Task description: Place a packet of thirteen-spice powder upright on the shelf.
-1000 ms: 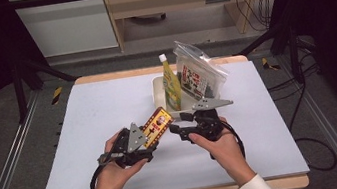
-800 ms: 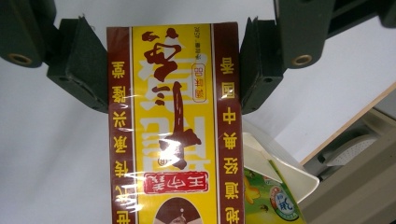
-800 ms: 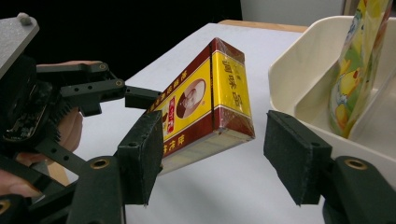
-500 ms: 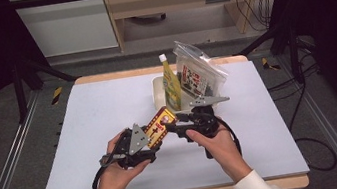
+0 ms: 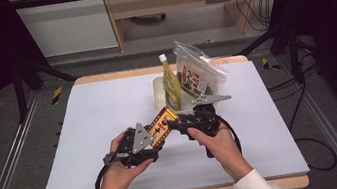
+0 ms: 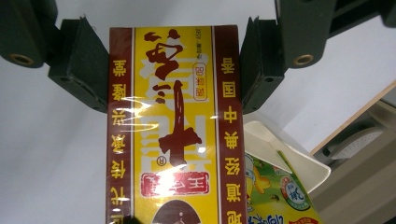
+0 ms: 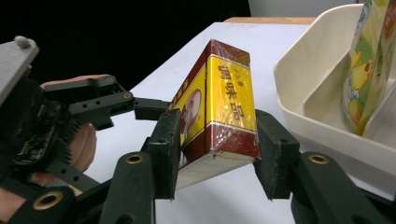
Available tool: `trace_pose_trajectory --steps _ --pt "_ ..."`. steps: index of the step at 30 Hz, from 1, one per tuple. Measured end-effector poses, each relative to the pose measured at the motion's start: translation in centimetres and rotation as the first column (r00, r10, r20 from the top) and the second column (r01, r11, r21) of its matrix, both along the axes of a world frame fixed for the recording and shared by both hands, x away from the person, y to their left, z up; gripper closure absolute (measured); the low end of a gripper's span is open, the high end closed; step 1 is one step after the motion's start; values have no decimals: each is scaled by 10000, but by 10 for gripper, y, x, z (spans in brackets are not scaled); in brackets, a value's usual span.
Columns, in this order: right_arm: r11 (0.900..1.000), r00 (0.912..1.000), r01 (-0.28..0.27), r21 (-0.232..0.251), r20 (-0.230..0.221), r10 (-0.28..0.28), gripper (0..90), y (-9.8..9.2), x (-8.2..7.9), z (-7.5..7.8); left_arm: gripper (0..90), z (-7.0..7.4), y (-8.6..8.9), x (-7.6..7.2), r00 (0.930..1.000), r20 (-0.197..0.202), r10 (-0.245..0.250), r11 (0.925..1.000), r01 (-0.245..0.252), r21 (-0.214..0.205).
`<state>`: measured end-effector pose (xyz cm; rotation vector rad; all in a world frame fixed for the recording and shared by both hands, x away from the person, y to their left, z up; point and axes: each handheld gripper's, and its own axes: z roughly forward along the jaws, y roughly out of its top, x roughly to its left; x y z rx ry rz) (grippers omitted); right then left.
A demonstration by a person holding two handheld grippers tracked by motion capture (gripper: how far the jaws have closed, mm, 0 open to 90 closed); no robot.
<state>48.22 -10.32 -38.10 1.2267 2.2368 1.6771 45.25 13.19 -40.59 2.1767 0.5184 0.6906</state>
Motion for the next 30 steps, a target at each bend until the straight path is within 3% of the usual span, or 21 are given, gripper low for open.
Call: trace_pose_trajectory --steps 8,30 --pt "9992 9996 -177 358 -223 185 647 -1 -2 2 321 -4 -1 4 10000 -37 3 9999 -3 115" --pt "9992 9996 90 387 -281 -79 630 7 -3 0 323 -3 0 2 9997 -217 97 10000 -97 0"
